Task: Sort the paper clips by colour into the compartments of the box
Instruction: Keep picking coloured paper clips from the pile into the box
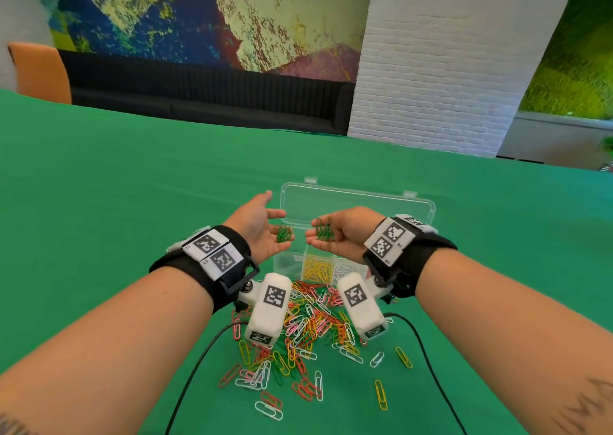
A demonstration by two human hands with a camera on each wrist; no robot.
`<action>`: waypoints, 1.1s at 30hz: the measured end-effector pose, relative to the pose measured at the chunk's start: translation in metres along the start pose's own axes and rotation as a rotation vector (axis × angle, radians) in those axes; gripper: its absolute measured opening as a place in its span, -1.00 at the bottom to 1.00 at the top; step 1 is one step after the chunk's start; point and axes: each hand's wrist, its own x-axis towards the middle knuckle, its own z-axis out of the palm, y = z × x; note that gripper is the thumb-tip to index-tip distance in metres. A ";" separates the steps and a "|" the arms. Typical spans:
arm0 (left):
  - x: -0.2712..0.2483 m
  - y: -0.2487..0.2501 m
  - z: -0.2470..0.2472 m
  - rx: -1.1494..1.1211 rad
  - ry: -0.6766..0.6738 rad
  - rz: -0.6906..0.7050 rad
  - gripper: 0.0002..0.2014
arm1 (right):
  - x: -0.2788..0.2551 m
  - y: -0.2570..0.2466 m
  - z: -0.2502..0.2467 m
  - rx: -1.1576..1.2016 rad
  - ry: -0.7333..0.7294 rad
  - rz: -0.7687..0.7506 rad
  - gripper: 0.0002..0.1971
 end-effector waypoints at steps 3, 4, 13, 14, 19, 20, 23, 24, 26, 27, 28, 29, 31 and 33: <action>0.007 0.004 0.003 0.027 0.004 -0.005 -0.55 | 0.019 0.000 0.011 -0.006 0.029 -0.020 -0.68; 0.010 0.005 0.004 0.046 0.003 -0.012 -0.57 | 0.025 -0.001 0.014 -0.044 0.030 -0.019 -0.74; 0.013 0.004 0.006 0.234 -0.041 -0.053 -0.41 | 0.042 -0.001 0.024 -0.158 0.018 -0.070 -0.62; 0.011 0.004 0.006 0.240 -0.041 -0.043 -0.41 | 0.040 0.001 0.025 -0.098 0.015 -0.080 -0.68; -0.001 0.002 0.005 0.330 -0.044 0.036 -0.52 | 0.030 0.005 0.020 -0.059 0.023 -0.141 -0.63; -0.004 0.001 0.004 0.376 -0.043 0.063 -0.59 | 0.026 0.006 0.015 -0.096 0.026 -0.147 -0.62; -0.018 -0.003 0.004 0.543 -0.095 0.140 -0.78 | 0.007 0.008 -0.006 -0.236 -0.012 -0.180 -0.68; -0.024 -0.006 0.005 0.623 -0.132 0.156 -0.82 | -0.002 0.010 -0.013 -0.320 -0.020 -0.194 -0.68; -0.037 -0.013 0.006 0.853 -0.202 0.192 -0.88 | -0.019 0.016 -0.028 -0.510 -0.013 -0.221 -0.67; -0.043 -0.017 0.007 0.993 -0.239 0.215 -0.89 | -0.028 0.020 -0.036 -0.600 -0.006 -0.229 -0.67; -0.050 -0.023 0.009 1.138 -0.275 0.238 -0.87 | -0.037 0.024 -0.043 -0.692 -0.002 -0.237 -0.68; -0.058 -0.029 0.011 1.278 -0.304 0.260 -0.85 | -0.047 0.029 -0.050 -0.793 -0.003 -0.238 -0.69; -0.071 -0.044 0.017 1.527 -0.354 0.286 -0.85 | -0.063 0.041 -0.063 -1.010 -0.035 -0.200 -0.74; -0.080 -0.061 0.026 1.713 -0.396 0.288 -0.83 | -0.076 0.054 -0.075 -1.216 -0.057 -0.113 -0.80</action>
